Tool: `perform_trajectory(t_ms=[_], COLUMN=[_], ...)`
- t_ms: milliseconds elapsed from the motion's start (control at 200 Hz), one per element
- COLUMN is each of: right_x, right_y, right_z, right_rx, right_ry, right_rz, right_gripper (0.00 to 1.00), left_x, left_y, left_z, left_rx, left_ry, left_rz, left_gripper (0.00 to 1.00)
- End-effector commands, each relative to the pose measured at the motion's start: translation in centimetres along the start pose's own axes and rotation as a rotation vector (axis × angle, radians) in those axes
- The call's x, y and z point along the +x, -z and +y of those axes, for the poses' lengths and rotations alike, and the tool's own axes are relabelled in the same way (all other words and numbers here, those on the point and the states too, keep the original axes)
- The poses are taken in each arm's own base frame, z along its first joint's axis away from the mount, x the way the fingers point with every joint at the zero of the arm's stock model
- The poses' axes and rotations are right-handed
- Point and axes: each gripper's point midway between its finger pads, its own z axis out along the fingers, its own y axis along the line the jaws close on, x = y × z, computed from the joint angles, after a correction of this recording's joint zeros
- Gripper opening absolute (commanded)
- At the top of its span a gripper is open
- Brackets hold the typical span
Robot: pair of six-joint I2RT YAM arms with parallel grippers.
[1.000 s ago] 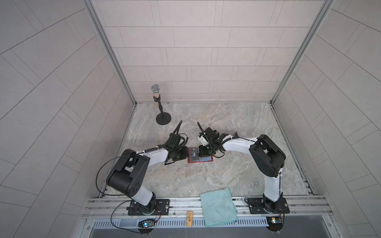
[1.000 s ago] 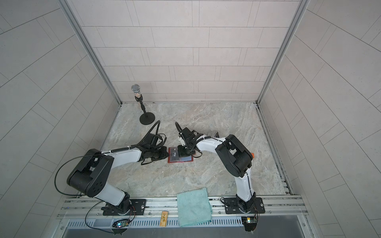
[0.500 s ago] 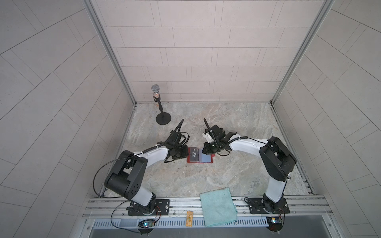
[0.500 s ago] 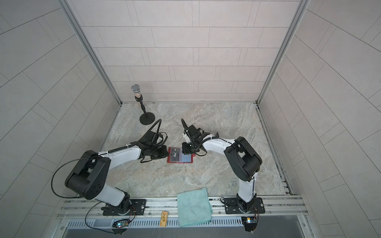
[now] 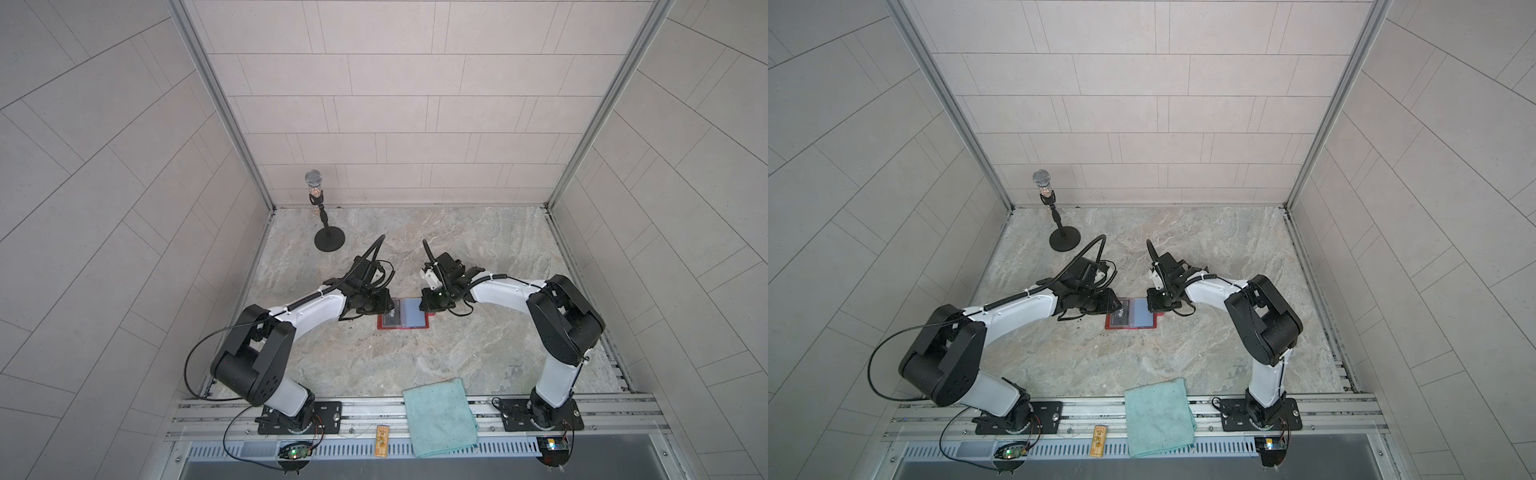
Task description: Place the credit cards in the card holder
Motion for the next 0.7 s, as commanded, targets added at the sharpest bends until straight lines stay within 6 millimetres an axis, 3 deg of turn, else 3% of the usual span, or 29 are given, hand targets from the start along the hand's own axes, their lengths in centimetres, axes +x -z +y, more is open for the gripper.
perform_trajectory(t_ms=[0,275,696], right_x=[0.8,1.2,1.6], right_y=[-0.6,-1.5,-2.2], right_z=[-0.5,-0.6,-0.6], right_rx=[0.014,-0.009,-0.025], right_ry=[0.000,-0.014,-0.024], right_rz=[0.024,0.038,0.049], right_gripper=[0.10,0.07,0.07], left_x=[-0.1,0.1,0.9], left_y=[-0.9,-3.2,-5.2], left_z=[-2.5,-3.3,-2.0], left_rx=[0.097,0.138,0.107], left_ry=[-0.009,0.009,0.029], left_rz=[0.032,0.065,0.109], left_gripper=[0.32,0.35,0.35])
